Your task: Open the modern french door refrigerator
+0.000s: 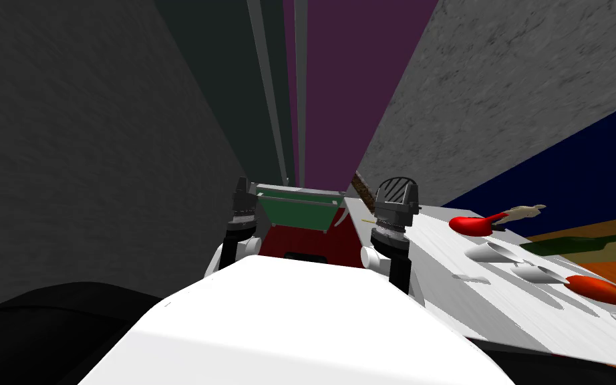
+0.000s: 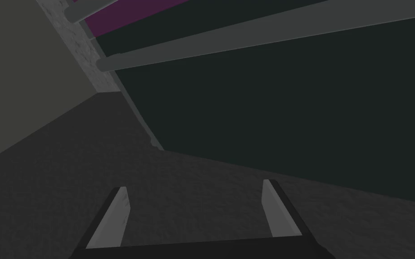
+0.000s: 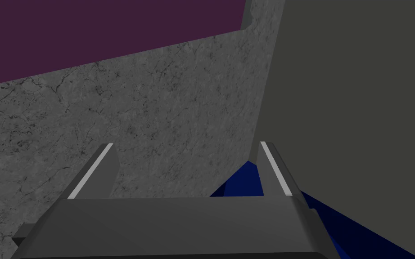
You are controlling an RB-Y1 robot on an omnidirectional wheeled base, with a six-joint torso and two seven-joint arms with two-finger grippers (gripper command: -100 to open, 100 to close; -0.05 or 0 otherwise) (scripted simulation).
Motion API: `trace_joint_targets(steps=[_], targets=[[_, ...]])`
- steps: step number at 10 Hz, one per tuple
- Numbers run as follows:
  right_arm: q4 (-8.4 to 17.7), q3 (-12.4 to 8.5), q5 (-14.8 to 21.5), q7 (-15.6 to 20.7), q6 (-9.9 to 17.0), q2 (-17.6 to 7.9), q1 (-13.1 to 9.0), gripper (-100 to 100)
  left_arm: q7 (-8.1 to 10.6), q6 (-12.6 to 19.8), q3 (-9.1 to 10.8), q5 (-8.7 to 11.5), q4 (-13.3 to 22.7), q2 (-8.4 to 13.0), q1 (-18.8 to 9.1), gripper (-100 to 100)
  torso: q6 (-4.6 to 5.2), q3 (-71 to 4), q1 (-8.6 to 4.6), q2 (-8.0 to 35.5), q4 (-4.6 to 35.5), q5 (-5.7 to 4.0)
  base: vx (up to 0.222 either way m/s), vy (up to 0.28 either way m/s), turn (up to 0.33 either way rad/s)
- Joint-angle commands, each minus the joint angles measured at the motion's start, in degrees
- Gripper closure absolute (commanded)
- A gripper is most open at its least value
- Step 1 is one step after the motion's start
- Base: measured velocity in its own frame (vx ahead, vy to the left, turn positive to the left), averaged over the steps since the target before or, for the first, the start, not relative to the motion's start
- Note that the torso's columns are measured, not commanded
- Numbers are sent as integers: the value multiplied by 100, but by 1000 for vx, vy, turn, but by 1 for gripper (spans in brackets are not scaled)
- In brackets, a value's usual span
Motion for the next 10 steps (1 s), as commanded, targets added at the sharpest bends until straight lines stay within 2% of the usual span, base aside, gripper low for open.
trace_joint_targets(steps=[1,9,10], targets=[[0,0,0,0,0,0,0,0,0,0,0,0,0,0,0,0,0,-467,0,232,235,0,0,0,0],[-2,0,0,0,-1,0,0,0,0,-1,0,0,-2,0,0,0,0,-7073,0,3539,3537,0,0,0,0],[-2,0,0,0,-1,0,0,0,-8,-46,0,-2,75,197,-16,-100,0,-7919,0,3962,3960,0,17,1,-6]])
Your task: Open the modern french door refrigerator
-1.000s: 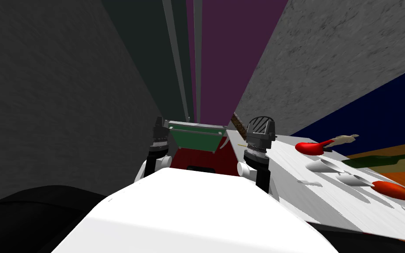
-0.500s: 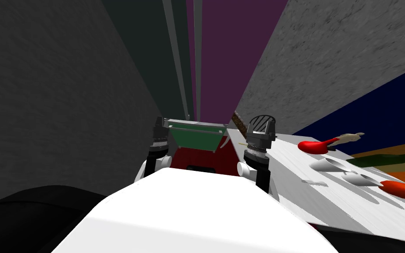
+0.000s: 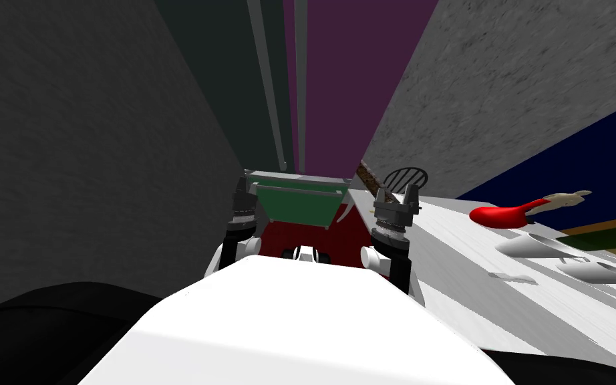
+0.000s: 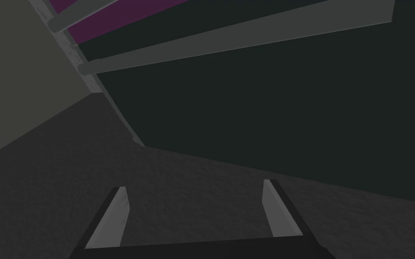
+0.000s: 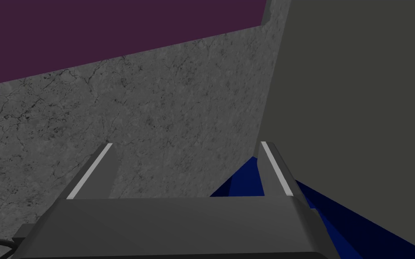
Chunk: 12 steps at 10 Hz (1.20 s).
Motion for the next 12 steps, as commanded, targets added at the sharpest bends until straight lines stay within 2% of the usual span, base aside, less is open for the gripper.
trace_joint_targets(steps=[1,3,6,12], targets=[[2,0,0,0,0,0,1,0,-16,-88,0,-5,151,334,-31,-100,0,-396,2,190,188,1,24,3,-8],[3,0,0,0,1,0,1,0,-38,-203,1,-10,357,580,-74,-100,0,-537,4,253,259,1,37,13,-10],[3,0,0,0,1,0,2,0,-79,-427,1,-22,761,829,-158,-100,0,-541,0,262,267,0,55,15,-13],[3,0,0,0,1,0,2,0,-181,-975,2,-49,1728,1070,-366,-100,0,-538,-2,266,269,-1,74,18,-15]])
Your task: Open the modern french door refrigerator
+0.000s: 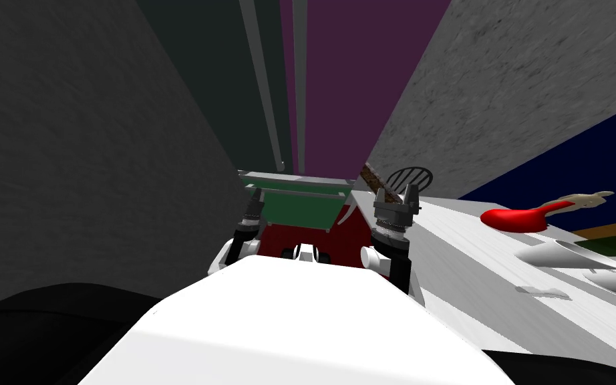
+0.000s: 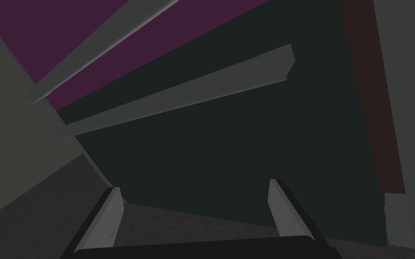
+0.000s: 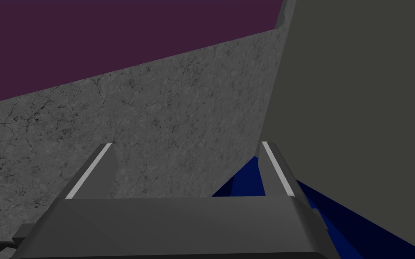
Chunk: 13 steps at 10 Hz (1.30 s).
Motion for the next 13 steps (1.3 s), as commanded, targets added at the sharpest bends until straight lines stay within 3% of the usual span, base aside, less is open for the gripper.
trace_joint_targets(steps=[1,7,13], targets=[[0,0,0,0,0,0,0,0,-45,-301,8,-8,460,76,-94,-100,0,-2,6,-3,-1,2,79,26,-22],[0,0,0,0,0,0,0,0,-126,-738,9,-31,1277,146,-254,-100,0,-6,8,-8,-3,3,63,17,-13],[0,0,0,0,0,0,0,0,-236,-1329,11,-61,2322,154,-471,-100,0,1,2,4,0,1,68,19,-16]])
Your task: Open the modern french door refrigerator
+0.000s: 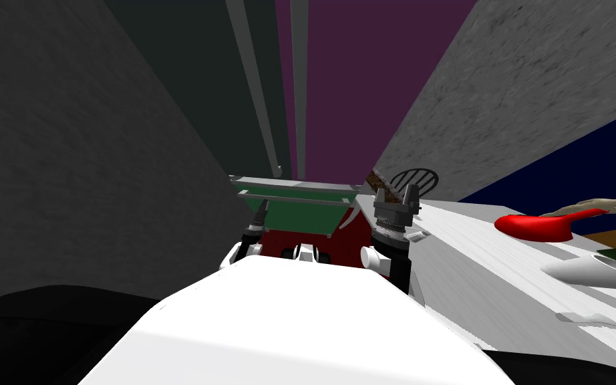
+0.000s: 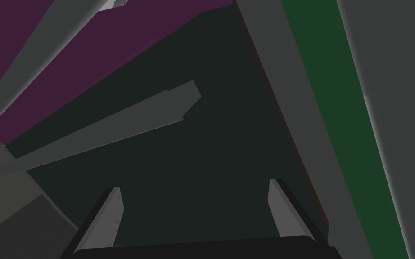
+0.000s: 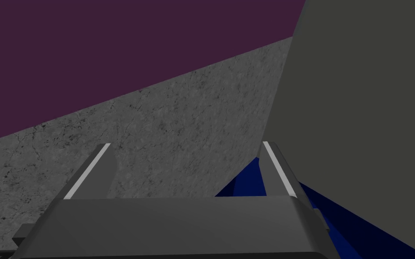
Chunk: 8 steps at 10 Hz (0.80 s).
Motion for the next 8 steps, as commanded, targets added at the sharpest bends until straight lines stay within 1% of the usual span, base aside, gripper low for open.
trace_joint_targets(steps=[1,2,4,5,8], targets=[[0,0,0,0,0,0,0,0,-51,-271,-7,-16,430,-20,-57,-100,0,7,-3,9,3,-1,67,18,-20],[0,0,0,0,0,0,0,0,-51,-271,-7,-16,469,-20,-57,-100,0,3,-1,1,2,-1,61,18,-8],[0,0,0,0,0,0,0,0,-95,-509,-6,-28,828,-50,-145,-100,0,1,-1,0,0,0,60,19,-15],[0,0,0,0,0,0,0,0,-95,-509,-6,-28,892,-50,-145,-100,0,-3,2,-8,-1,0,63,16,-10],[0,0,0,0,0,0,0,0,-159,-854,-5,-45,1496,-139,-270,-100,0,0,1,-3,0,0,66,19,-19]])
